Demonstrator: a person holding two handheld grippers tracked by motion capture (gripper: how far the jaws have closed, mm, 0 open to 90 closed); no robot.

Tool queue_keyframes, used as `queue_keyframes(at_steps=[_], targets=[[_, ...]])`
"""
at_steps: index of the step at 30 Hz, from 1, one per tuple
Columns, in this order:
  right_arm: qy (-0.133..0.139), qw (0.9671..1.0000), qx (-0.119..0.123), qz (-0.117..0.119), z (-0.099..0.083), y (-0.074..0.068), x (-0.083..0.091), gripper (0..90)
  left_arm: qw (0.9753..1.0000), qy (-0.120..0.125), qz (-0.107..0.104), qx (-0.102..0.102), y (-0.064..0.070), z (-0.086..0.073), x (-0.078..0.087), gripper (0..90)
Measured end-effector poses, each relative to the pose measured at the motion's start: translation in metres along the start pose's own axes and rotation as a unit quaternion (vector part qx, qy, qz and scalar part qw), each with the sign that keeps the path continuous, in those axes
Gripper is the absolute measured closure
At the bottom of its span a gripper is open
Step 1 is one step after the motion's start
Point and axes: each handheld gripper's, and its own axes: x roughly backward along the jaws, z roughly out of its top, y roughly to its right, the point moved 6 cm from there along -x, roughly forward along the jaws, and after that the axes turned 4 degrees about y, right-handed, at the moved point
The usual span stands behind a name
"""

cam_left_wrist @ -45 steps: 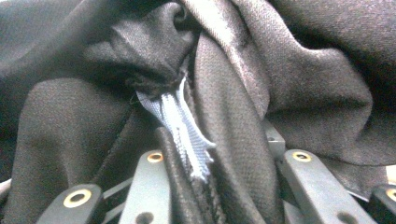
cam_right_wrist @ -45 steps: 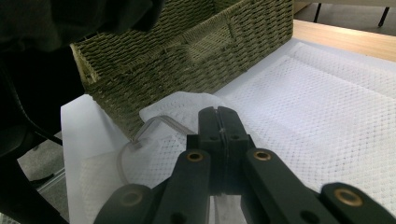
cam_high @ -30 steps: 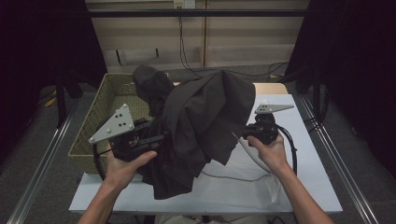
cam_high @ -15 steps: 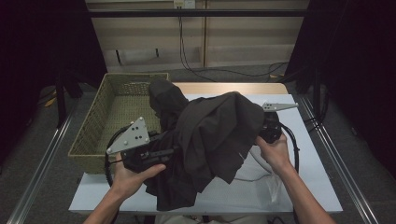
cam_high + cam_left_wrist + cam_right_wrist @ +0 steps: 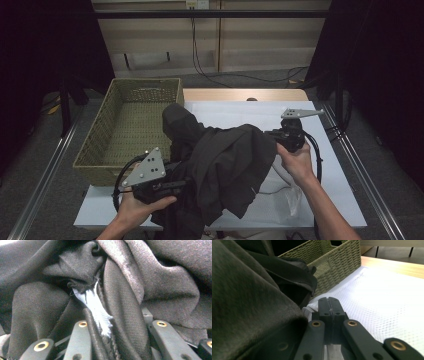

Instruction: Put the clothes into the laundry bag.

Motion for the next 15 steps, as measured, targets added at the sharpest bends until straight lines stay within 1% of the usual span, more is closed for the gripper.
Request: queue_keyframes(at_steps=[1,2,3,6,9,10,11,12,14,15], targets=[[-0.003,1.0,0.004,-0.003,0.0,0.0,0.0,90.0,1.0,-0.005,-0.002,-0.005,0.001,0.0,-0.003,66.7],[-0.004,1.0,0.004,-0.001,0.0,0.0,0.0,90.0,0.9998,-0.014,0.001,-0.016,0.002,-0.001,-0.005,66.6],[-0.005,1.0,0.002,-0.002,0.0,-0.001,0.0,90.0,0.9996,-0.02,0.0,-0.022,0.003,-0.002,-0.009,66.6],[-0.011,0.9999,0.007,0.001,-0.002,-0.003,-0.004,90.0,0.999,-0.036,-0.007,-0.027,0.008,-0.005,-0.022,66.4],[-0.017,0.9998,0.01,0.003,-0.004,-0.006,-0.008,90.0,0.9988,-0.041,-0.019,-0.016,0.011,-0.008,-0.035,66.2],[-0.019,0.9998,0.011,0.003,-0.004,-0.006,-0.008,90.0,0.9983,-0.048,-0.02,-0.025,0.012,-0.009,-0.039,66.1],[-0.02,0.9997,0.011,0.004,-0.005,-0.007,-0.008,90.0,0.9983,-0.049,-0.022,-0.024,0.014,-0.01,-0.043,66.0],[-0.02,0.9997,0.012,0.004,-0.005,-0.007,-0.009,90.0,0.9977,-0.059,-0.022,-0.025,0.015,-0.011,-0.047,65.9],[-0.023,0.9996,0.013,0.004,-0.006,-0.008,-0.01,90.0,0.997,-0.066,-0.021,-0.035,0.018,-0.01,-0.054,65.9],[-0.024,0.9996,0.012,0.005,-0.007,-0.008,-0.011,90.0,0.9966,-0.071,-0.023,-0.035,0.019,-0.01,-0.056,65.9]])
